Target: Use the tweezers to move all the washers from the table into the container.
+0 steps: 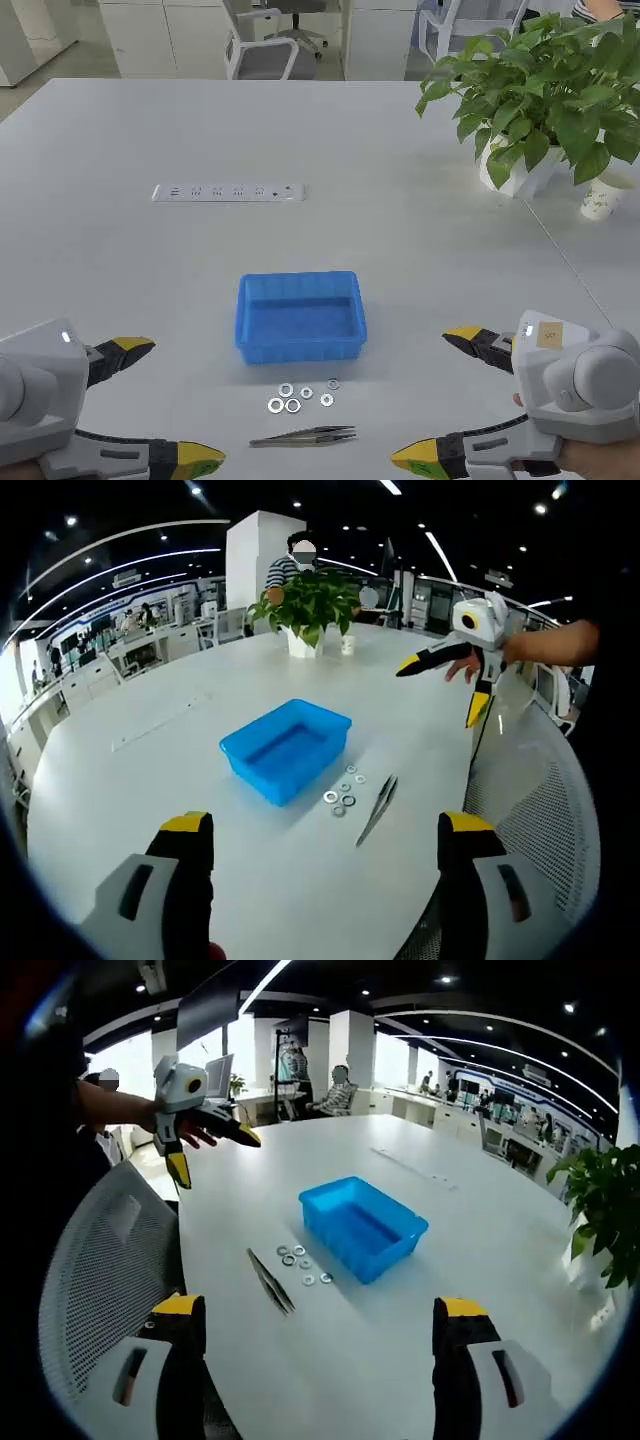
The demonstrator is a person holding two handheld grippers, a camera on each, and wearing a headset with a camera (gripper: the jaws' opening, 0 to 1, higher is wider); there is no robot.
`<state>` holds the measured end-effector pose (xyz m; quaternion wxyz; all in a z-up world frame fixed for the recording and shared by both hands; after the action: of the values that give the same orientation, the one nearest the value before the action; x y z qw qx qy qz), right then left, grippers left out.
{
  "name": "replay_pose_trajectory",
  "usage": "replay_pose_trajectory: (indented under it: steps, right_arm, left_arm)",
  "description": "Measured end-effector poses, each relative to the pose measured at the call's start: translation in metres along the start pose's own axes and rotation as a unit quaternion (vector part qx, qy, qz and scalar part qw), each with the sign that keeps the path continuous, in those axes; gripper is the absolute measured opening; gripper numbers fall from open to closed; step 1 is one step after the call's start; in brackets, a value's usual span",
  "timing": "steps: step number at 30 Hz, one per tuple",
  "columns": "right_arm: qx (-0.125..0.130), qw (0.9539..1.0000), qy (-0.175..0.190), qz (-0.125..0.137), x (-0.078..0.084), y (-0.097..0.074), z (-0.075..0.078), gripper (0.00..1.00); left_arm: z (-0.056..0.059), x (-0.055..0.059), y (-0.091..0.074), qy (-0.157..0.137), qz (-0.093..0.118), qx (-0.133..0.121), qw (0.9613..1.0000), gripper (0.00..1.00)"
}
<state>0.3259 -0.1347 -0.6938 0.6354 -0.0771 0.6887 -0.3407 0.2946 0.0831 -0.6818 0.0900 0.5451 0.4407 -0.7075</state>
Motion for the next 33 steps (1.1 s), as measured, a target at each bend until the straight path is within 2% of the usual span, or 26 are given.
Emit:
replay_pose_trajectory:
  steps: [33]
  right_arm:
    - [0.003,1.0,-0.003,0.003,-0.0009,-0.0032,0.0032,0.94]
  left_arm:
    - [-0.0012,-0.0022,-0.0024,0.006,0.005,-0.003,1.0,0.99]
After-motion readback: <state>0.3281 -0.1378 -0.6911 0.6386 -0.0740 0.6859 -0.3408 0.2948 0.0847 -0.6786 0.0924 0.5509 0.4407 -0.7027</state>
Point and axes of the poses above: the centre of the closed fingertips' face, and the gripper's own axes: y roughly forward along the fingers, z roughly to its right, x roughly out of its underside, the point moved 1 cm from there along -y, roughly backward along the fingers
